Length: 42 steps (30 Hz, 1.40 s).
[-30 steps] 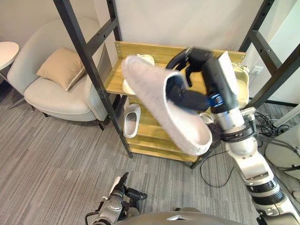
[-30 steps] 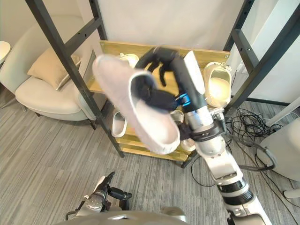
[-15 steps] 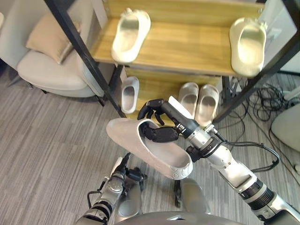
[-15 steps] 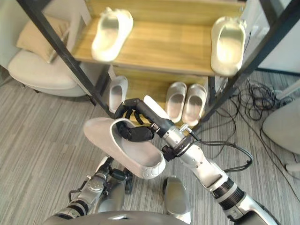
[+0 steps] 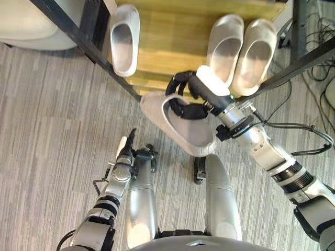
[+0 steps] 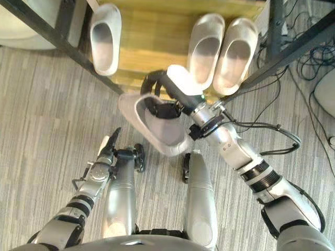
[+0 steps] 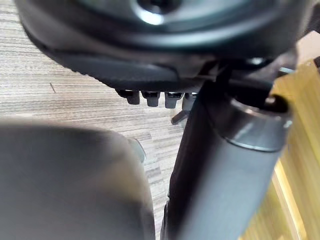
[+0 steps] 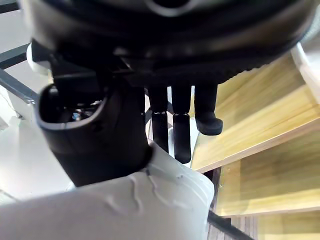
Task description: Organize the slippers on the shoe rack
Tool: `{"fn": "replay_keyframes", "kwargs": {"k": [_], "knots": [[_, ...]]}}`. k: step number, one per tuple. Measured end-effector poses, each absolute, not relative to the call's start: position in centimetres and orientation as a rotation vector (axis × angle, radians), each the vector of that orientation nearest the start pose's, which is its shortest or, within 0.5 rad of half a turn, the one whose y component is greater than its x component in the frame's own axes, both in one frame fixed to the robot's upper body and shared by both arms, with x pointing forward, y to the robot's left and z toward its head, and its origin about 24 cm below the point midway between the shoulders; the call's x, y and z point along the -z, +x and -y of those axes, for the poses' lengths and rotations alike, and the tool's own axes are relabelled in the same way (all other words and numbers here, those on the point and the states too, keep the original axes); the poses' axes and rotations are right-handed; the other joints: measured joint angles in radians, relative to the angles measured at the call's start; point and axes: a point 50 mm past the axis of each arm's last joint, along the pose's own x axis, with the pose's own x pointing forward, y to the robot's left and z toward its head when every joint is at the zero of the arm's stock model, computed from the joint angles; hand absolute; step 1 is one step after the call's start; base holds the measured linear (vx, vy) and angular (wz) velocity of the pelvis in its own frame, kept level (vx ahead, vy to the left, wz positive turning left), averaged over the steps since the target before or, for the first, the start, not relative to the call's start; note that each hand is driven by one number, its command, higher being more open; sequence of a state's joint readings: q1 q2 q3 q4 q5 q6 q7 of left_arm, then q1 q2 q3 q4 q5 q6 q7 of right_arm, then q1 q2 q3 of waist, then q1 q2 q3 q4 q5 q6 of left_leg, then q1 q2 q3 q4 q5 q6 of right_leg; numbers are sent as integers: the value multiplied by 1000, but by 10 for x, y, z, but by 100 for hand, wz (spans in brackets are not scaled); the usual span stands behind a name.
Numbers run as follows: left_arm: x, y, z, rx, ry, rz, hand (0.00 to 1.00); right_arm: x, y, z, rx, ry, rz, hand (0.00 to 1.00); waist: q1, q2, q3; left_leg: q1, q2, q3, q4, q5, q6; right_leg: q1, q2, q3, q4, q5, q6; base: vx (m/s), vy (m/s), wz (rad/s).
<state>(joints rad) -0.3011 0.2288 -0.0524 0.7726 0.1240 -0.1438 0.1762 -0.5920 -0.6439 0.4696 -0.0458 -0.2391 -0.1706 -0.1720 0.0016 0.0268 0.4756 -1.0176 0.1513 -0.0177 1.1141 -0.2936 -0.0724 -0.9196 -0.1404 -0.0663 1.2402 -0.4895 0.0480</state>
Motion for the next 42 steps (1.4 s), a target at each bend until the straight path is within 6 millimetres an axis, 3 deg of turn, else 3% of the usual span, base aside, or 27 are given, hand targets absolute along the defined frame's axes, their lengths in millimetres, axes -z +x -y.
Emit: {"fn": "replay_keyframes", "kwargs": {"k": [5,8,15,32,33,42], "knots": [[13,293,-210,-190,345,-232,100,-219,307,120,-103,-853,869,0,27,-5,7,-85,-10,-17,62,-9,-2,-82,-16,-6,80,-33,-7,-30,-51,10],[19,287,-218,-222,349,-270,100,-230,308,126,13,-839,907,0,35,-14,12,-101,-18,-22,72,-8,-4,-94,-29,-14,101,-49,-9,3,-69,16],[19,287,-213,-230,303,-257,100,-261,312,134,259,-752,986,0,50,-17,12,-119,-44,-41,76,-7,-5,-86,-58,-42,110,-68,-10,25,-45,16],[20,287,-203,-249,271,-254,100,-258,352,151,438,-698,783,0,90,-31,-7,-129,-67,-63,83,-6,-7,-71,-82,-71,119,-85,-15,4,-27,6],[21,286,-202,-249,266,-256,100,-259,355,153,451,-700,771,100,92,-31,-17,-137,-75,-72,85,-5,-8,-72,-89,-81,123,-90,-17,13,-47,21],[24,285,-193,-260,226,-260,100,-270,371,163,505,-641,711,100,122,-35,-50,-174,-91,-98,99,-4,-9,-77,-107,-119,137,-111,-25,17,-41,13]]}}
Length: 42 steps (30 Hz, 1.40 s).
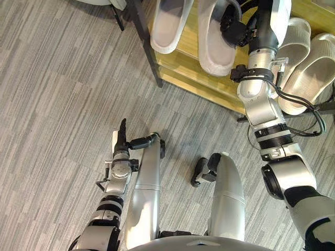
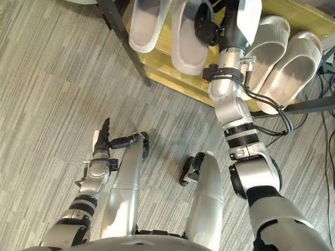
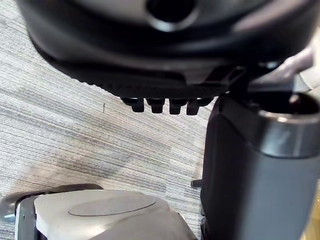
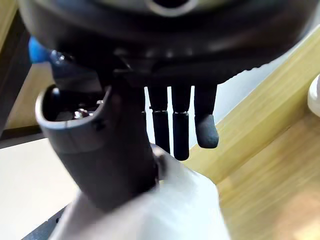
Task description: Organize the slippers on the shoe rack
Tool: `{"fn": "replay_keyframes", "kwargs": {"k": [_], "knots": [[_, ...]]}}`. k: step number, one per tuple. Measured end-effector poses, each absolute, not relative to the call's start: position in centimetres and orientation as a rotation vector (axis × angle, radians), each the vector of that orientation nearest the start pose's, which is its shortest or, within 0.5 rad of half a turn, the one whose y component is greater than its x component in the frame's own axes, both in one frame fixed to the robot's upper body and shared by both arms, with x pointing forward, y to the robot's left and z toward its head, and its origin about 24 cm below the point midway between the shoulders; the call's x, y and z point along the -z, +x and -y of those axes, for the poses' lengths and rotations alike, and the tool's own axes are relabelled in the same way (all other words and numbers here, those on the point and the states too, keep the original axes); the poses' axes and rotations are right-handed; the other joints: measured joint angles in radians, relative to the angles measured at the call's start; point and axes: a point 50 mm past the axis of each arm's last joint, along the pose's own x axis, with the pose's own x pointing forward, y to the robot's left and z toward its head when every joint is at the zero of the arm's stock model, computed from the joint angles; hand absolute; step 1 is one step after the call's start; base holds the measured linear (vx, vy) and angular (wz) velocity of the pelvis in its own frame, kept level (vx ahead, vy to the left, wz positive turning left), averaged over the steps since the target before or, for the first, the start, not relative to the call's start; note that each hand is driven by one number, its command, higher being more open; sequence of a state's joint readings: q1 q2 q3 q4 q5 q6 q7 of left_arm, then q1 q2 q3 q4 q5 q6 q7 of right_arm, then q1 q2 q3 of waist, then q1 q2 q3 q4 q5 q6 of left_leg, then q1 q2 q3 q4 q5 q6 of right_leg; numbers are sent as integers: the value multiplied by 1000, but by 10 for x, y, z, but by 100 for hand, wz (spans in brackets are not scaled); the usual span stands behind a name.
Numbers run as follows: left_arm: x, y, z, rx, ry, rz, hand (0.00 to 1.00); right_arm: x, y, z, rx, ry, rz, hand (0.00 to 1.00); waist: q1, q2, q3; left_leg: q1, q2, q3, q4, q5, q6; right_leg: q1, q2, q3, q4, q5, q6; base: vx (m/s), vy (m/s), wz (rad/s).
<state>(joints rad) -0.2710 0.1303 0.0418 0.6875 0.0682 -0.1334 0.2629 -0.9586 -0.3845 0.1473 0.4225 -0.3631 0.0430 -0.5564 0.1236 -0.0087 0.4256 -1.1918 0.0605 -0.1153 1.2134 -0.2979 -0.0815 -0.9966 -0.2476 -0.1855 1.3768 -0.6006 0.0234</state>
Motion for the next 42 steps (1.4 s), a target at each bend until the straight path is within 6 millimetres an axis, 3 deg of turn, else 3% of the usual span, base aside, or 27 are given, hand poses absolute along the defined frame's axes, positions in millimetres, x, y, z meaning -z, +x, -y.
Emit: {"fn": "replay_keyframes", "kwargs": {"k": [9,17,25,30,34,42], "knots": [[25,284,-192,-275,222,-264,100,-277,376,165,509,-540,680,100,10,0,-4,3,0,-1,0,1,-2,4,-3,-5,2,-3,-3,5,-24,1],[31,281,-192,-290,225,-294,100,-264,385,171,467,-503,580,100,9,0,-14,21,2,1,-1,1,-3,23,-3,-4,2,-4,-4,-5,-17,0],[37,278,-195,-290,215,-329,100,-256,387,164,383,-490,543,100,4,0,-21,44,11,8,-7,2,-3,45,1,-2,-6,-3,-4,2,-21,-1],[42,275,-198,-294,211,-369,100,-228,362,143,294,-318,574,100,-3,0,-21,80,17,16,-27,1,-3,78,3,-2,-28,-3,-3,12,-36,-1],[47,271,-204,-323,195,-409,100,-179,340,107,203,3,447,100,-26,-1,-21,115,19,22,-53,1,-3,110,6,-3,-53,-2,-1,44,-44,0],[51,268,-205,-349,156,-441,100,-152,333,106,245,109,340,100,-25,-7,-18,140,18,23,-74,1,-3,137,6,-7,-78,2,6,4,-4,0]]}}
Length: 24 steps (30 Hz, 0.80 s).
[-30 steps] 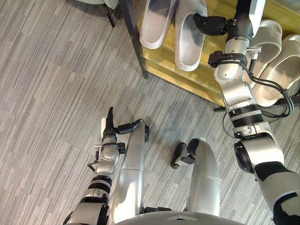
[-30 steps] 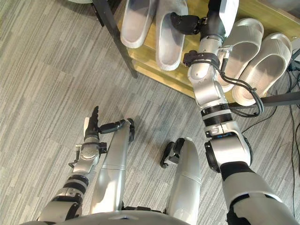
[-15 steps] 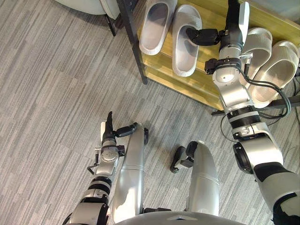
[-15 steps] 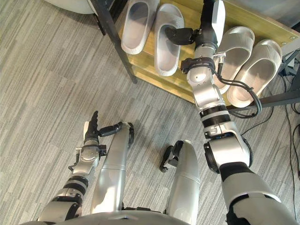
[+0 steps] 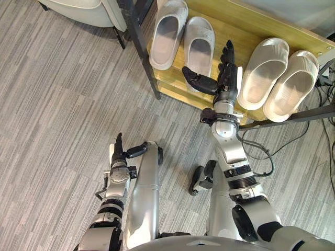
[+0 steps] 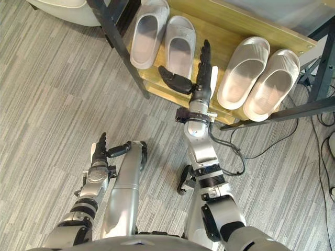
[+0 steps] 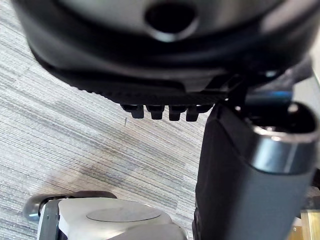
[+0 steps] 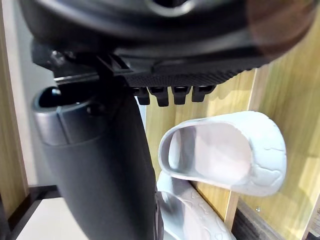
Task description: Organize the slippers on the shoe rack
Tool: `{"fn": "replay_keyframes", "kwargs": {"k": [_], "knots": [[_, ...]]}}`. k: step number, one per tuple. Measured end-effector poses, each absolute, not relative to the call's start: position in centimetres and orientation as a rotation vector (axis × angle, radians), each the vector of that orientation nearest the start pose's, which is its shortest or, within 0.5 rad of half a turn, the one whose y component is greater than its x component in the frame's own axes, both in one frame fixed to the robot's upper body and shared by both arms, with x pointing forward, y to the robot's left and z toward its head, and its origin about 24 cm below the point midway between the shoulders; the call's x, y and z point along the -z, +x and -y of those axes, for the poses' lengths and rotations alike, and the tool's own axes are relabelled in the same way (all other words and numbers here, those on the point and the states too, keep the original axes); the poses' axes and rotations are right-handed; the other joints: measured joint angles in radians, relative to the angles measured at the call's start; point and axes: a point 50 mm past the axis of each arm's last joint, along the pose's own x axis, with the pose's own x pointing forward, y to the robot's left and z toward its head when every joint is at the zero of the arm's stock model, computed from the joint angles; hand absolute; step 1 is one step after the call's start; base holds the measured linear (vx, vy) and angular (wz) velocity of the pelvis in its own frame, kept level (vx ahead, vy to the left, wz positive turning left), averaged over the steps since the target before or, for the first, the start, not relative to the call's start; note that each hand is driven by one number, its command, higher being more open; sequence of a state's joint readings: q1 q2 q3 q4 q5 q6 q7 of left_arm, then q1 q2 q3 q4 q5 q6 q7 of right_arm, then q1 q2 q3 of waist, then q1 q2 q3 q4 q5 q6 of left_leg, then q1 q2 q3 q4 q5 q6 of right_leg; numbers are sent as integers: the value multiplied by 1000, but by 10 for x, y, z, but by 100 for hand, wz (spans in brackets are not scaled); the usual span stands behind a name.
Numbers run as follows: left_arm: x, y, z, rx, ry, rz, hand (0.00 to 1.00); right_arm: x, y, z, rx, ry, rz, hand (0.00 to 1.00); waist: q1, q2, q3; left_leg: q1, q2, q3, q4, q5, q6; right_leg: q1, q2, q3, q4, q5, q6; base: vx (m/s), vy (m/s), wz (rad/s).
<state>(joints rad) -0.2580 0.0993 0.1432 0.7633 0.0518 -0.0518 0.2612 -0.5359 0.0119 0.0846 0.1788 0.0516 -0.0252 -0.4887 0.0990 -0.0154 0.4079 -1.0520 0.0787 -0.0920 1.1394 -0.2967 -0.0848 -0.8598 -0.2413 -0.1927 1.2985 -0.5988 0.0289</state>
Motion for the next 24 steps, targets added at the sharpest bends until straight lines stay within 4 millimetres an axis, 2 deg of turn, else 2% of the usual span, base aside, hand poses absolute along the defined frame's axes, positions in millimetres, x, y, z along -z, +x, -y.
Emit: {"fn": "replay_keyframes", "kwargs": {"k": [6,13,20,24], "knots": [[51,267,-207,-358,149,-442,100,-146,331,106,245,169,309,100,1,-6,3,5,-1,1,-9,0,0,5,0,-1,-10,1,2,0,0,0],[51,267,-208,-361,132,-442,100,-139,331,98,57,417,255,100,2,-13,7,8,-1,3,-20,0,0,9,0,-3,-24,1,3,5,0,0],[51,267,-208,-353,130,-443,100,-142,336,82,-75,499,228,100,4,-14,8,13,0,3,-20,0,0,16,0,-5,-25,2,4,0,0,0],[51,267,-209,-354,130,-444,100,-143,341,82,-77,537,213,100,4,-15,10,19,0,3,-21,0,0,22,-1,-6,-25,2,4,0,0,0]]}}
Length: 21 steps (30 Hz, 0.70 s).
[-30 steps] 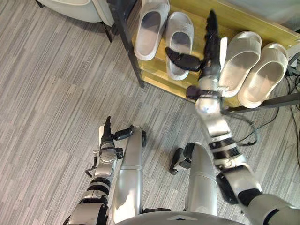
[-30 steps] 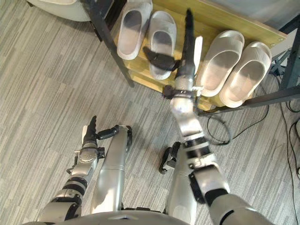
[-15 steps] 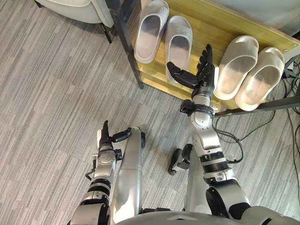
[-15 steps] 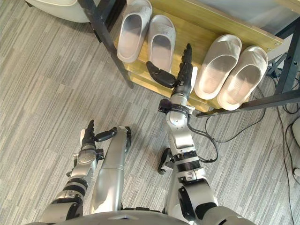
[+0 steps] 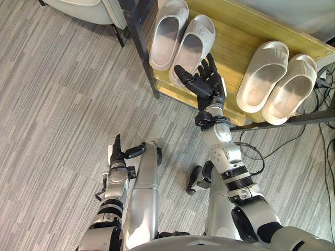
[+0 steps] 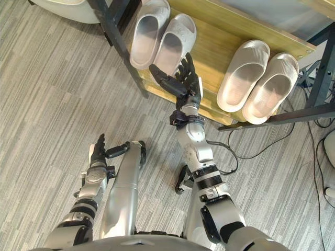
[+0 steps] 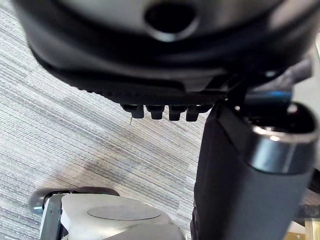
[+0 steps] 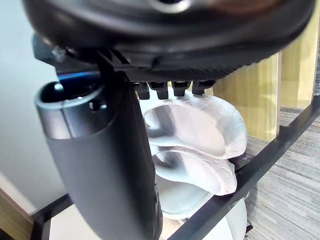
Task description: Organize the slippers on the shoe rack
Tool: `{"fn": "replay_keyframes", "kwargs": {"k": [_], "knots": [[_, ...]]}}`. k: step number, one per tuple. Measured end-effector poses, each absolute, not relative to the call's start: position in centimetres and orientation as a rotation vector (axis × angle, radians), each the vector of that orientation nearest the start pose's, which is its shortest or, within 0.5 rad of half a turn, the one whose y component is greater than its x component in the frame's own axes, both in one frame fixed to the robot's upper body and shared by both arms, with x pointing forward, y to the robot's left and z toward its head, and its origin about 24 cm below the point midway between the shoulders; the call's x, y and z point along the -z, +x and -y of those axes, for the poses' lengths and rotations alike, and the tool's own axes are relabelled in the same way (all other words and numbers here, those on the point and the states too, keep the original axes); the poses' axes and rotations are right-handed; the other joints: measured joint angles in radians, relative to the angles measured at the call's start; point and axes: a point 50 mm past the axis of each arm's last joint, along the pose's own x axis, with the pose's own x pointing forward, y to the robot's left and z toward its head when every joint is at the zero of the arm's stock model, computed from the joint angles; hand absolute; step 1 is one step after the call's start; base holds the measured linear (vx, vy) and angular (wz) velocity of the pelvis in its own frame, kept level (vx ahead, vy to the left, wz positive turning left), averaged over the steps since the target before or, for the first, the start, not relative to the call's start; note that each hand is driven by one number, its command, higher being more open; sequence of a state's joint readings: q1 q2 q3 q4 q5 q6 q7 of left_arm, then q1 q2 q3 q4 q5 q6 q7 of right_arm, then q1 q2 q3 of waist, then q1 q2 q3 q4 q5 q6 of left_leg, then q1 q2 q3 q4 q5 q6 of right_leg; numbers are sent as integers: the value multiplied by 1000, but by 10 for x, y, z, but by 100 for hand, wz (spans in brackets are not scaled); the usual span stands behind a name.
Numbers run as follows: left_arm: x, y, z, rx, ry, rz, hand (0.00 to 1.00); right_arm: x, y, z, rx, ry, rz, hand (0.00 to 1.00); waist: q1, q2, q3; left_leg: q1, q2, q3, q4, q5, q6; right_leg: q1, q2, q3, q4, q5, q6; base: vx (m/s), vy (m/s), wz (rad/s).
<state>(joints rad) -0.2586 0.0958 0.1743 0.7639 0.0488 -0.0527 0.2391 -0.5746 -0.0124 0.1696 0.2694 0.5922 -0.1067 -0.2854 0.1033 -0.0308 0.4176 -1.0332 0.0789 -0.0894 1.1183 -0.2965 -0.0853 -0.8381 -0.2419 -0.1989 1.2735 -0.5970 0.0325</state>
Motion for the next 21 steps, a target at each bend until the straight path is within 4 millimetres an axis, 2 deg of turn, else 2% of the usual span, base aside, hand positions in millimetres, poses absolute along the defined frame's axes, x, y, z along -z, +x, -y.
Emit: {"fn": "replay_keyframes", "kwargs": {"k": [5,8,13,16,20,21], "knots": [[51,267,-209,-354,130,-443,100,-148,346,83,-72,525,224,100,0,1,0,0,0,0,-2,0,0,0,-1,-1,-1,0,0,0,0,0],[51,267,-208,-352,129,-441,100,-159,351,87,-72,515,251,100,1,1,1,0,-1,0,-5,0,-1,0,-1,-2,-2,0,0,0,0,0],[52,267,-208,-342,121,-443,100,-157,351,88,-71,494,252,100,-2,7,9,11,-1,0,-6,1,-2,12,-1,-3,-4,0,0,0,0,0],[54,264,-208,-329,119,-455,100,-149,342,92,-65,445,263,100,-5,7,22,55,0,-1,-18,1,-1,59,-1,-9,-22,0,0,3,-3,1],[67,250,-209,-315,133,-507,100,-115,320,100,-52,373,210,100,-10,4,21,166,7,8,-81,1,0,174,7,-17,-98,16,14,15,12,-3],[68,248,-210,-311,140,-512,100,-111,318,101,-51,366,202,100,-11,4,20,178,8,10,-90,1,0,185,7,-19,-109,19,12,59,41,-7]]}}
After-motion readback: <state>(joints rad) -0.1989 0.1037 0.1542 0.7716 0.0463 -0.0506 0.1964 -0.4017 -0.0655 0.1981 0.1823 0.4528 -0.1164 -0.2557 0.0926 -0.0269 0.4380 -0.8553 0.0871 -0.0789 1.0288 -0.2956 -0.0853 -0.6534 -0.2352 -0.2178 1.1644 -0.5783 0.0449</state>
